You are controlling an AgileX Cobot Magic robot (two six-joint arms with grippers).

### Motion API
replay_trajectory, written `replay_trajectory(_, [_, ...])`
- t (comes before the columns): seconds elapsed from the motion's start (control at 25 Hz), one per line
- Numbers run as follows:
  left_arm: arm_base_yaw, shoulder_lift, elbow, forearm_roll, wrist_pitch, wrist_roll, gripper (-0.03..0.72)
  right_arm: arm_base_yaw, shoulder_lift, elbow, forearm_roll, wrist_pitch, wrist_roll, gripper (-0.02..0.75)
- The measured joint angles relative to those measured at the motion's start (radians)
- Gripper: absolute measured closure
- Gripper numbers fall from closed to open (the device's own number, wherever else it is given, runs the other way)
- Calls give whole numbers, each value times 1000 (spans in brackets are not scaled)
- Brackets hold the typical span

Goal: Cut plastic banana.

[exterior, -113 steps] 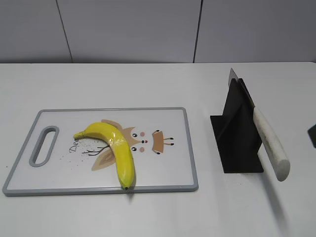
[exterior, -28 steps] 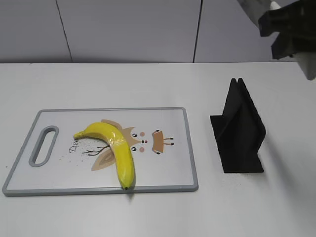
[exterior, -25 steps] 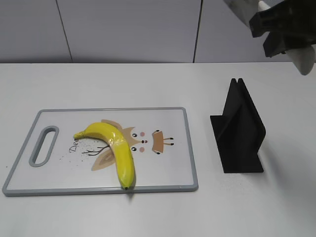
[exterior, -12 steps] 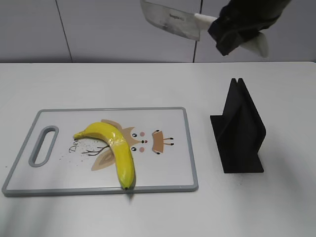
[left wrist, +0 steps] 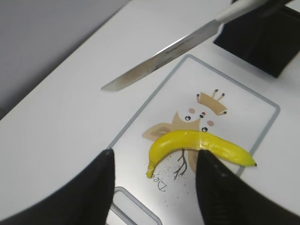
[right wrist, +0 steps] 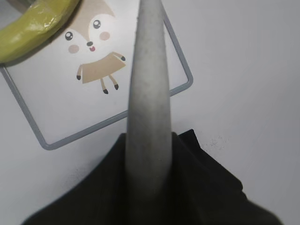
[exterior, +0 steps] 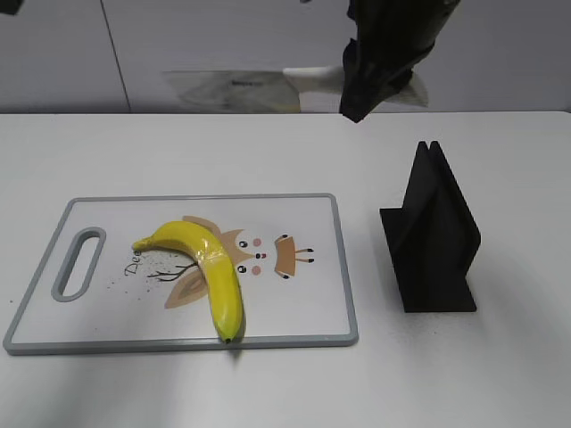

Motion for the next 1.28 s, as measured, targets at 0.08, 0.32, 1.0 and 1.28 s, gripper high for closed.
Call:
replay_trajectory(0.08, [-2,78,-80,-24,56,58,160,0,19,-1,21,3,-104,548])
replay_trajectory(0.32, [-2,243,-177,15,71,209,166,-7,62,-1,161,21,-403,548])
replay_trajectory(1.0, [-120,323,-58,112,78,363,186,-106,125,-2,415,80,-715,548])
replay_trajectory(1.28, [-120,323,34,114,79,380,204,-106,125,-2,424,80,-731,548])
